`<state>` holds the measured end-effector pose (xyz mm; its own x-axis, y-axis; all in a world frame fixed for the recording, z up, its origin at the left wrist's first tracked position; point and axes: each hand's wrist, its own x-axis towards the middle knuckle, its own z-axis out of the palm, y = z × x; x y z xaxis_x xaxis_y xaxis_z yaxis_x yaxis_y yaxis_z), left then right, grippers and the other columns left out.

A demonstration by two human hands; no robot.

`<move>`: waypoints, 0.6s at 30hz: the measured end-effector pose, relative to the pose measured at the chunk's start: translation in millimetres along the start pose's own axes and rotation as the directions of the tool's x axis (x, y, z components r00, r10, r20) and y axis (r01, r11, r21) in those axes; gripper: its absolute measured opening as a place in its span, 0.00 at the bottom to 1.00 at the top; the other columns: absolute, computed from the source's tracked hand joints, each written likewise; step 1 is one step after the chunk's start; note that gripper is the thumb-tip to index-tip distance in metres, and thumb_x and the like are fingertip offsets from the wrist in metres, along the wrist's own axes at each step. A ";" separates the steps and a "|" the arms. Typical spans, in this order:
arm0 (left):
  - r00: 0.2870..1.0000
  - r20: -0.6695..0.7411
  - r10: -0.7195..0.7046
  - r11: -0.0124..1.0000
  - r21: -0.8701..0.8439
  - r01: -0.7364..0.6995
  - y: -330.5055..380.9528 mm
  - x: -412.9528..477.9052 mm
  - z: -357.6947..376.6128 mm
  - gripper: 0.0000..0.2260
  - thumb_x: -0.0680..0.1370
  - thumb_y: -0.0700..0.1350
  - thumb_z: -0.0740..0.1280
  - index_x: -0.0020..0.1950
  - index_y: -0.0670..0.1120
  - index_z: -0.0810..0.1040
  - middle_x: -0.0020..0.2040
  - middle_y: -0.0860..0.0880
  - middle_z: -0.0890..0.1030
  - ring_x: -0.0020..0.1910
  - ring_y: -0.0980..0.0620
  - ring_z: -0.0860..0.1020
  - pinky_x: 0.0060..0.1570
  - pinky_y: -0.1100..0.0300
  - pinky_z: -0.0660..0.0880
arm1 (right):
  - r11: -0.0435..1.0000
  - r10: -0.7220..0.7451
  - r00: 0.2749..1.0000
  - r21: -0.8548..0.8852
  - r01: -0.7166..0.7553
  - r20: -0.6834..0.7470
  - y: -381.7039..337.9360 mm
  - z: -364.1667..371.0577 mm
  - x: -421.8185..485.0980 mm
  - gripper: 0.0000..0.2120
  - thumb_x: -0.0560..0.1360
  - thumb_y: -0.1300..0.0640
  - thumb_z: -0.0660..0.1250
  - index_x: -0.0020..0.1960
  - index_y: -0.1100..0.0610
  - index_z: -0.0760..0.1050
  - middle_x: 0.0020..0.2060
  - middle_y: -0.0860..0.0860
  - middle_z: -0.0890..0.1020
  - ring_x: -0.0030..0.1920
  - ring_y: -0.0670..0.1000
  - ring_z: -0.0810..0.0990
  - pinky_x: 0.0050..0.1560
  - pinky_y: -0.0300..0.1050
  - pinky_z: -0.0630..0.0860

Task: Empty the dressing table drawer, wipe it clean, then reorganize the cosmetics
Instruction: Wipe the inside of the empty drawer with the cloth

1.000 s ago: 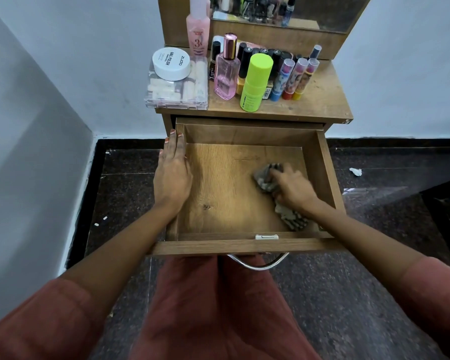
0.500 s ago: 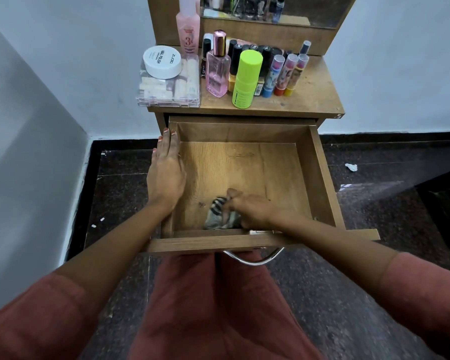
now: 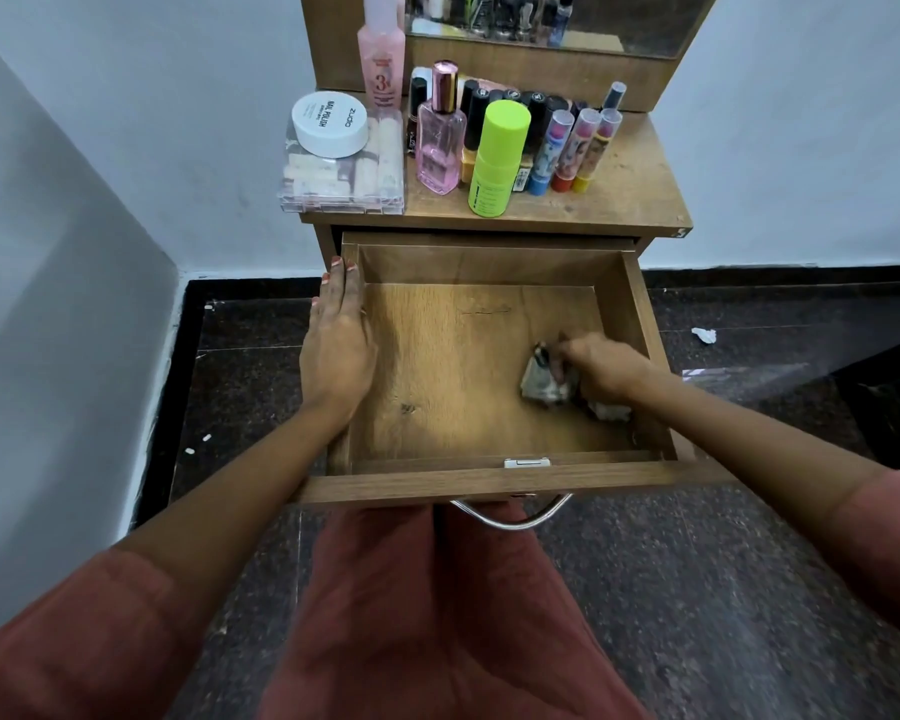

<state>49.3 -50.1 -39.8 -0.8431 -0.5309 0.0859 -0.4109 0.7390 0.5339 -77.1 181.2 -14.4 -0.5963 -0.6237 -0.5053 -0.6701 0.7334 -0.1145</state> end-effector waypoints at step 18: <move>1.000 -0.004 -0.002 1.000 0.006 0.002 0.1 1.9 0.4 0.22 0.80 0.36 0.51 0.75 0.41 0.54 0.77 0.43 0.52 0.76 0.47 0.52 0.76 0.54 0.50 | 0.946 0.099 0.995 0.312 -0.085 -0.027 -10.4 31.2 -15.8 0.19 0.64 0.66 0.73 0.53 0.62 0.71 0.45 0.52 0.71 0.45 0.50 0.71 0.45 0.40 0.69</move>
<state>47.5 -50.9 -39.9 -0.8412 -0.5336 0.0882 -0.4144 0.7408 0.5286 -46.9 191.9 -31.8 -0.6713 -0.5553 -0.4909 -0.4452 0.8316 -0.3319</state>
